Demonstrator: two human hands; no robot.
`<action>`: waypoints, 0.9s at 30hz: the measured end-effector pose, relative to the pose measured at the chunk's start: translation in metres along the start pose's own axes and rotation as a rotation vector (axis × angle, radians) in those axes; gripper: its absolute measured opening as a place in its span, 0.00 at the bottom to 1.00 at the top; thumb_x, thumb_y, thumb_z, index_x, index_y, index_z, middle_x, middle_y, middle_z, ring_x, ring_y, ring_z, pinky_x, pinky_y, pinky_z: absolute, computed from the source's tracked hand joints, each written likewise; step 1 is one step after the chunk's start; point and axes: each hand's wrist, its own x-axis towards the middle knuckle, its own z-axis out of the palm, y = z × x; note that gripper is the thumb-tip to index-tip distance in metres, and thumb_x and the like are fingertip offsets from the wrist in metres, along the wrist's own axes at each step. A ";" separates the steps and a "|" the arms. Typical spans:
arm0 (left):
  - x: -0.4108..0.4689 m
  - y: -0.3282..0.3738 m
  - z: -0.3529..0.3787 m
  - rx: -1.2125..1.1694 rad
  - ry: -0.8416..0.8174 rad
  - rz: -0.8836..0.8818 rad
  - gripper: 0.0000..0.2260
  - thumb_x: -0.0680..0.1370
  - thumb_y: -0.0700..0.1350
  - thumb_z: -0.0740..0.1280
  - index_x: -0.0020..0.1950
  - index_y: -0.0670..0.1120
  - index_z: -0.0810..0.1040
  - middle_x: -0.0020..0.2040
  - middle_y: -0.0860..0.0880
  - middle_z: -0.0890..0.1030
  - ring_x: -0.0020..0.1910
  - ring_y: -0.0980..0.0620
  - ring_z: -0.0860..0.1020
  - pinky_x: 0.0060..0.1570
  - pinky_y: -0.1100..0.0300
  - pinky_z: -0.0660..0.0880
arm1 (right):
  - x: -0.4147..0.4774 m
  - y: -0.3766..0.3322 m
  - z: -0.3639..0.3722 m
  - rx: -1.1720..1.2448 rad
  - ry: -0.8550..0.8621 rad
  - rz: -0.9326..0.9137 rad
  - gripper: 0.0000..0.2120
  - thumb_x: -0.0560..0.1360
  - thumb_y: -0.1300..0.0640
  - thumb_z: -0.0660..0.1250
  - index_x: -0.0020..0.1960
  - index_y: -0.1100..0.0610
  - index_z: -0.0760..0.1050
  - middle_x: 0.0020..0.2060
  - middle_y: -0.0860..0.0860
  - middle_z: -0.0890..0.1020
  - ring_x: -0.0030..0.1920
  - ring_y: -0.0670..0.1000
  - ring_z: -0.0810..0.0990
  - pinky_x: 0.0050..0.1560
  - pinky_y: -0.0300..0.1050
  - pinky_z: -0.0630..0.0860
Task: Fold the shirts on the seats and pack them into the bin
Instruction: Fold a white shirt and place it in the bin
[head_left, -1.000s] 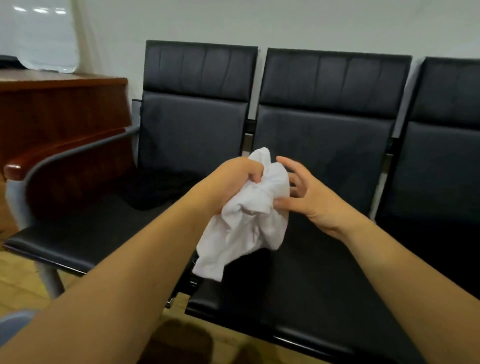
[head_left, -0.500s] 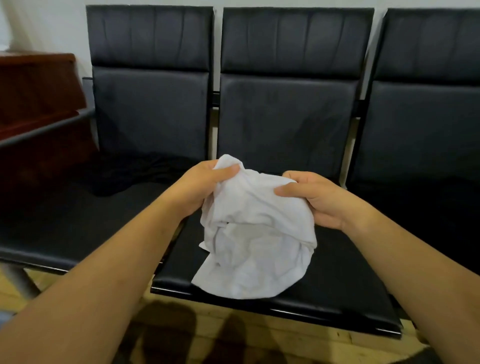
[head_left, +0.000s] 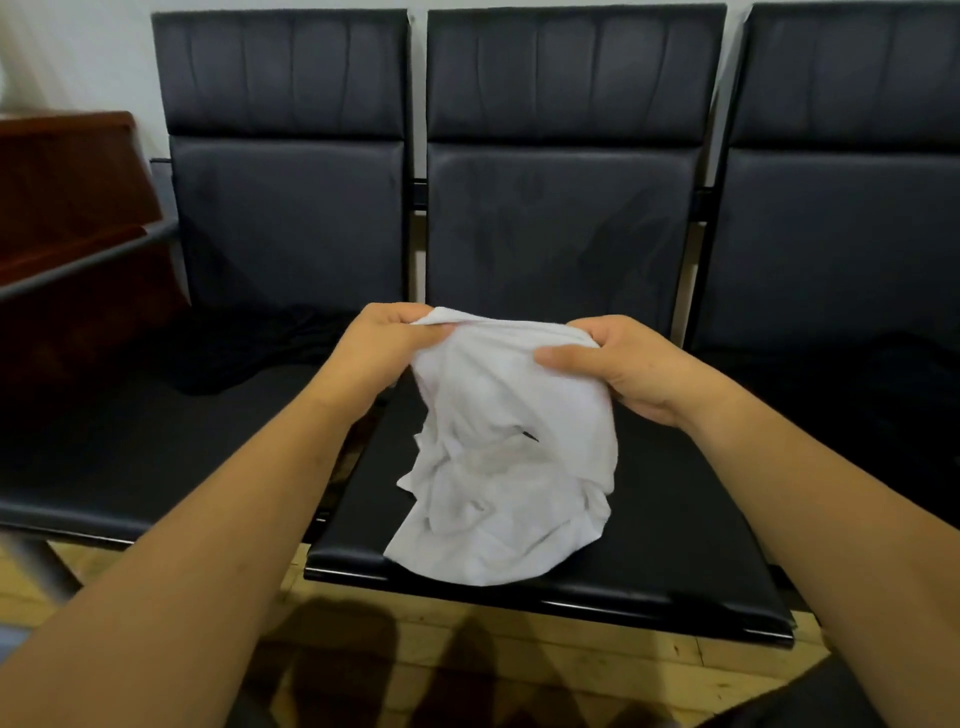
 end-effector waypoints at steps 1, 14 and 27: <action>0.000 -0.003 -0.005 0.022 0.040 -0.022 0.07 0.79 0.45 0.70 0.51 0.47 0.87 0.48 0.47 0.87 0.51 0.45 0.84 0.55 0.48 0.80 | 0.001 0.000 0.000 0.045 0.013 -0.009 0.22 0.73 0.49 0.75 0.51 0.69 0.77 0.48 0.57 0.85 0.50 0.56 0.84 0.55 0.51 0.78; 0.004 -0.006 0.009 -0.586 0.000 -0.095 0.09 0.82 0.38 0.64 0.59 0.38 0.80 0.54 0.41 0.84 0.56 0.46 0.83 0.50 0.59 0.80 | 0.008 0.000 0.041 -0.038 -0.201 0.262 0.18 0.70 0.53 0.79 0.58 0.55 0.81 0.52 0.52 0.86 0.54 0.54 0.85 0.59 0.55 0.81; -0.011 -0.027 0.010 -0.024 -0.371 -0.451 0.43 0.71 0.78 0.55 0.52 0.39 0.84 0.51 0.44 0.86 0.54 0.45 0.84 0.60 0.52 0.77 | 0.008 -0.009 0.036 0.999 0.219 0.175 0.17 0.79 0.60 0.67 0.67 0.61 0.75 0.58 0.59 0.84 0.57 0.59 0.85 0.62 0.56 0.79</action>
